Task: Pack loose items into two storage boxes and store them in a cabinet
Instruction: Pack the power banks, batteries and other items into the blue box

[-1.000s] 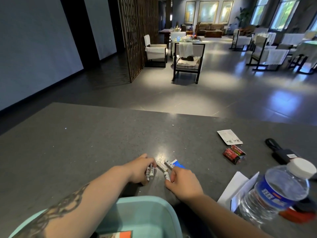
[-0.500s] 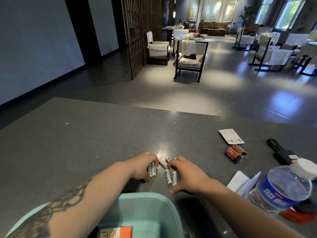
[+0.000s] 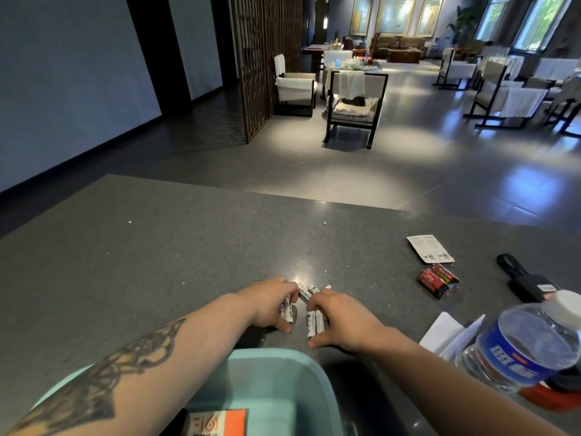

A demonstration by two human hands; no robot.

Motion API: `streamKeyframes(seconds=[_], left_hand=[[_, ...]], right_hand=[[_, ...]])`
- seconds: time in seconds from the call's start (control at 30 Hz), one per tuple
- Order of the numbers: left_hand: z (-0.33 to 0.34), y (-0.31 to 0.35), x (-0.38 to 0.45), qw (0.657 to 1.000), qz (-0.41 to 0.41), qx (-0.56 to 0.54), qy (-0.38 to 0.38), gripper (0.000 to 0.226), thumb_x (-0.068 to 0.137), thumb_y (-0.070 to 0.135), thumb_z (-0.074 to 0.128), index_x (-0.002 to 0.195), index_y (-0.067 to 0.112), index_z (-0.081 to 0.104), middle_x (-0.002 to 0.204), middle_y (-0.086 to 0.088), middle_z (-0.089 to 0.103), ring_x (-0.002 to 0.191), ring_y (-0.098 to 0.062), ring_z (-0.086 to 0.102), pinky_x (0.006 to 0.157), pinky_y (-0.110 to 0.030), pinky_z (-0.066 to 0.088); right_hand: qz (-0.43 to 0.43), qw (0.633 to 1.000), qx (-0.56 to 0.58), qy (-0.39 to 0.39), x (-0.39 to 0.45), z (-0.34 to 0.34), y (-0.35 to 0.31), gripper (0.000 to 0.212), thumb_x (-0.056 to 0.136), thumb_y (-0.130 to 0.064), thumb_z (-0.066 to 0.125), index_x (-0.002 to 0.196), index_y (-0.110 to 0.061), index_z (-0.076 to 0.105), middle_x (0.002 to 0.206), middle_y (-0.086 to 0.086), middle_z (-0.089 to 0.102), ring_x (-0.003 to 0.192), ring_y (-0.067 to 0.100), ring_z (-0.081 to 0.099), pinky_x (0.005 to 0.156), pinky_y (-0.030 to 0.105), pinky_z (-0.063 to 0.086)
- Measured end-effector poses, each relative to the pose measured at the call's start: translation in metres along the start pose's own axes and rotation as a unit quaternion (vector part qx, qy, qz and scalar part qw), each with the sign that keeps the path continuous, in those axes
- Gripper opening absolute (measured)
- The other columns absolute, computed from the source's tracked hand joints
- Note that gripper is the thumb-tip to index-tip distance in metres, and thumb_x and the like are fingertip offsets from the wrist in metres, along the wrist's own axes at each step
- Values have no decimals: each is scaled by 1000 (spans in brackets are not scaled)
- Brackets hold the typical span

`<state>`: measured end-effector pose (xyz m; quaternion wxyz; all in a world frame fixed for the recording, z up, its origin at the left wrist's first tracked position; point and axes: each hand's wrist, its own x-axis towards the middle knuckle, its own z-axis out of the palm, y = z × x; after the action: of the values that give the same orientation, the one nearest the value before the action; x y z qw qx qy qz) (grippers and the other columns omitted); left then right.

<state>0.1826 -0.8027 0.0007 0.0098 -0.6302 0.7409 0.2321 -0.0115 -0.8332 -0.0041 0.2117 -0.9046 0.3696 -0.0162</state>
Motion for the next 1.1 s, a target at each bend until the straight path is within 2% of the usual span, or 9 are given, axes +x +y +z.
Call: streamKeyframes(seconds=[0.17,0.27,0.4,0.5,0.67,0.8,0.97,1.03,1.1], left_hand=[[0,0,0,1000,3,10,5,50,68,31,81,107,20,52,102,1,45,99,-22,51,76,-30,39],[-3,0,-6,1000,-6,1,10,50,68,30,81,109,20,54,105,-2,50,103,-22,51,81,-30,41],[-33,8,-39,989,-13,-63,132,47,67,31,82,106,23,58,99,1,51,93,-19,53,79,-26,41],[-63,28,-90,970,20,-100,222,43,66,29,83,103,25,60,97,2,55,82,-13,56,81,-27,46],[-62,72,-192,948,53,-129,286,43,66,27,85,103,28,62,96,9,57,84,-12,57,78,-20,47],[-19,85,-243,955,20,-129,265,43,68,34,83,104,33,60,101,16,55,90,-9,57,80,-18,46],[16,78,-262,953,-26,-131,272,43,68,36,82,104,34,60,99,21,54,90,4,52,78,-11,41],[18,75,-264,950,-40,-131,280,43,68,36,82,105,34,60,99,21,54,89,5,51,77,-9,40],[19,73,-262,952,-49,-129,272,44,68,37,81,105,35,59,101,18,54,90,3,52,77,-9,41]], right_hand=[[27,999,21,13,1,3,-2,46,59,-36,81,96,-28,56,91,-11,52,78,10,47,62,24,32],[45,997,62,22,-3,2,0,44,54,-36,83,86,-31,53,87,-11,57,73,8,51,53,13,31],[62,982,142,108,-26,-26,-11,45,52,-33,87,89,-31,61,80,-8,62,64,4,55,59,17,43],[31,969,174,175,-54,-63,-37,45,51,-33,90,88,-31,65,71,-7,63,60,4,57,63,21,48],[-69,953,235,179,-107,-86,-85,48,50,-28,93,91,-32,67,71,-15,62,59,4,55,60,13,47],[-98,972,152,151,-133,-67,-98,49,54,-31,89,95,-34,64,83,-14,60,74,7,59,68,17,48],[-151,987,-43,42,-132,-52,-123,51,64,-41,79,109,-30,58,103,-15,56,84,2,52,76,20,43],[-154,978,-141,-4,-120,-42,-136,52,66,-41,78,111,-24,58,108,-7,57,95,14,56,78,29,45],[-134,967,-208,-62,-107,-30,-146,50,64,-39,80,106,-18,61,106,0,60,97,22,58,71,31,44]])
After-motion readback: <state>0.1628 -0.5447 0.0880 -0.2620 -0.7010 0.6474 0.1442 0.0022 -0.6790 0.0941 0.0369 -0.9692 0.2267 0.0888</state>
